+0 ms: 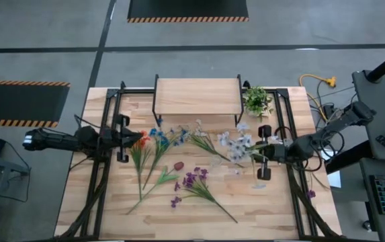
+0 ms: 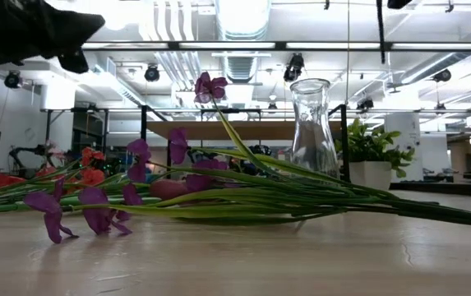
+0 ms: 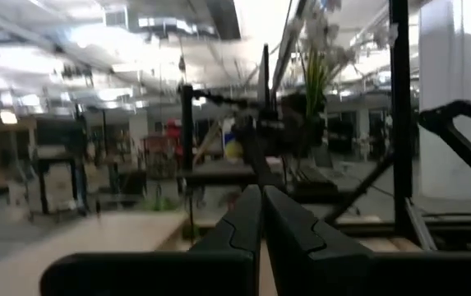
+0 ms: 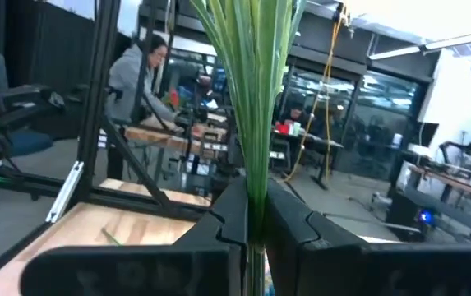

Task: Pick and place flowers into a vace then onto a shelf
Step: Put the right white flowers into the transparent vase

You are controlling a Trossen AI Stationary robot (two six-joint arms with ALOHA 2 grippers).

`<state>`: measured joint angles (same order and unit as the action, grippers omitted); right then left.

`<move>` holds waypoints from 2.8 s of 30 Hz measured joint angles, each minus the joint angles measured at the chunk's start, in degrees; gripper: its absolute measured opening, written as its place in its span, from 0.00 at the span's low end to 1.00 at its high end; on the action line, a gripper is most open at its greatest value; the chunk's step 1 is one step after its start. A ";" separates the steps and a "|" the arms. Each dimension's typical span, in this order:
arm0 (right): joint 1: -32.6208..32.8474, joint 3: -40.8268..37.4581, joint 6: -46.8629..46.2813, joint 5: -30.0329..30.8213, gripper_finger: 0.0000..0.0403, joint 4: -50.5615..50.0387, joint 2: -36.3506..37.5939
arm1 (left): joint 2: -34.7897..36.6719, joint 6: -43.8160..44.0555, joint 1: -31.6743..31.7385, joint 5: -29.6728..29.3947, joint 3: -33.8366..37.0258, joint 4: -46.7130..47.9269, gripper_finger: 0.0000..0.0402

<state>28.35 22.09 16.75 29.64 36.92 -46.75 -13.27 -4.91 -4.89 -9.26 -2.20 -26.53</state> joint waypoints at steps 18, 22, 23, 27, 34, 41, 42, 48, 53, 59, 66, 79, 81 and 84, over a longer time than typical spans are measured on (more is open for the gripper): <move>-7.38 0.85 -1.33 -11.75 0.03 4.54 -4.06 | -0.88 4.38 0.00 0.00 0.02 11.73 0.00; -8.68 0.85 -1.34 -13.99 0.03 7.20 -6.10 | -0.94 4.52 0.00 0.02 0.09 13.14 0.00; -9.12 0.85 -1.33 -14.93 0.03 8.25 -6.89 | -0.93 4.49 0.00 0.02 0.23 13.72 0.00; -10.41 0.90 -1.35 -16.76 0.03 11.48 -9.69 | -0.80 4.60 -0.01 0.02 0.52 15.48 0.00; -12.04 0.99 -3.10 -17.96 0.03 11.92 -11.14 | 4.59 4.61 -0.02 0.02 0.50 21.27 0.00; -12.14 2.22 -3.62 -19.51 0.03 12.03 -11.76 | 11.95 5.64 -0.02 0.04 0.44 24.64 0.00; -12.14 2.41 -3.79 -19.53 0.03 12.02 -12.20 | 11.74 5.64 -0.02 0.03 0.44 25.25 0.00; -12.14 5.39 -4.80 -19.66 0.03 13.45 -16.34 | 10.95 5.68 -0.02 0.04 0.46 25.89 0.00; -12.25 7.98 -7.40 -15.80 0.03 14.99 -21.22 | 11.61 5.70 -0.02 0.03 0.46 25.61 0.00; -12.36 10.75 -9.71 -13.11 0.03 15.22 -25.78 | 11.21 5.73 -0.02 0.02 0.39 25.69 0.00; -12.42 10.88 -13.29 -12.53 0.03 16.13 -26.54 | 11.10 5.81 -0.02 0.02 0.39 25.78 0.00; -12.45 8.26 -14.46 -10.37 0.03 23.24 -31.69 | 11.08 5.77 -0.02 0.00 0.35 25.82 0.00; -12.41 8.26 -15.43 -10.40 0.03 23.49 -32.34 | 11.01 5.79 -0.02 0.00 0.35 25.80 0.00; -12.40 8.25 -15.58 -10.11 0.03 23.73 -33.37 | 10.95 5.77 -0.02 0.01 0.35 25.85 0.00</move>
<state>15.94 30.33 1.17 19.54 60.65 -80.12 -2.33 0.86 -4.91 -9.25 -1.85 -0.68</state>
